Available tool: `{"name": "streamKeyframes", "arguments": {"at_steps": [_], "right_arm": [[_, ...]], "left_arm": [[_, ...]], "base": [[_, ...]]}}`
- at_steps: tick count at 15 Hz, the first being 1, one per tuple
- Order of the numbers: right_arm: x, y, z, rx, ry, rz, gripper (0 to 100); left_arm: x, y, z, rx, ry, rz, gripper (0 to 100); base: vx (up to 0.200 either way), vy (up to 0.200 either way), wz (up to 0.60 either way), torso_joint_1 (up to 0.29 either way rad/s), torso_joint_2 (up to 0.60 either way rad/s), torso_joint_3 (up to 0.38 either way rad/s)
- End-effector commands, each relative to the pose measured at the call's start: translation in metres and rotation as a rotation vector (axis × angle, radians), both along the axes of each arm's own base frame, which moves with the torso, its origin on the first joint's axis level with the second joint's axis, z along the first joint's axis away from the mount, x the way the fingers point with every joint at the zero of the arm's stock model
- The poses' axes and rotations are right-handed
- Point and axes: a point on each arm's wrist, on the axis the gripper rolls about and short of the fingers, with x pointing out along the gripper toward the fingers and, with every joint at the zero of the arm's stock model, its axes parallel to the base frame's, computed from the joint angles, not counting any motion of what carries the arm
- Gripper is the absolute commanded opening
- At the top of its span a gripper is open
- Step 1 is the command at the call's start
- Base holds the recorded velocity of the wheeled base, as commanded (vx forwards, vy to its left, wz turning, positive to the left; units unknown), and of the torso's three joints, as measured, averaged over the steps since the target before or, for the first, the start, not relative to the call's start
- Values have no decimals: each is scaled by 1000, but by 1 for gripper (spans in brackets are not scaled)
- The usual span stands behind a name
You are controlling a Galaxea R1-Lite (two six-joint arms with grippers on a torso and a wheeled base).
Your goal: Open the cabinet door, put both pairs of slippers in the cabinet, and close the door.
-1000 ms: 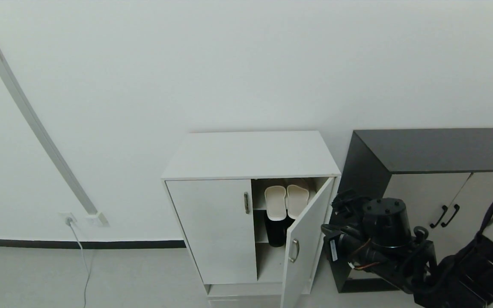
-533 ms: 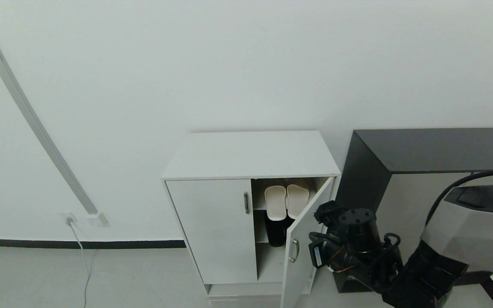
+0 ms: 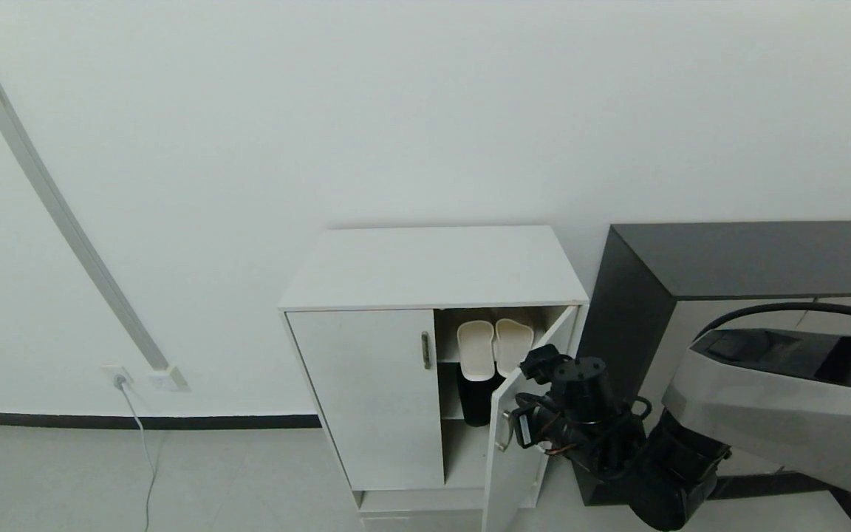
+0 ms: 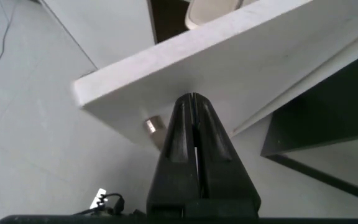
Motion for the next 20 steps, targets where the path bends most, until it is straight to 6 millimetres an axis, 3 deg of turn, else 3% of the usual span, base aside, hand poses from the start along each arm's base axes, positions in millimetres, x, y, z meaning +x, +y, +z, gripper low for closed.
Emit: {"name": "streamKeyframes", "arguments": {"at_steps": [1,14,20], "right_arm": [[12,2,-12,-1,2,-14,0],[76,3,-25,60,-86,-93,0],[100,-8,-16,74,-114,-137,0]], "left_arm": [[0,0,0,0,1,1,0],[0,0,0,-2,2,6,0],[0,0,0,-2,1,6,0]], "base": [[0,0,0,0,0,0],[0,0,0,0,0,0],[0,0,0,0,0,0]]}}
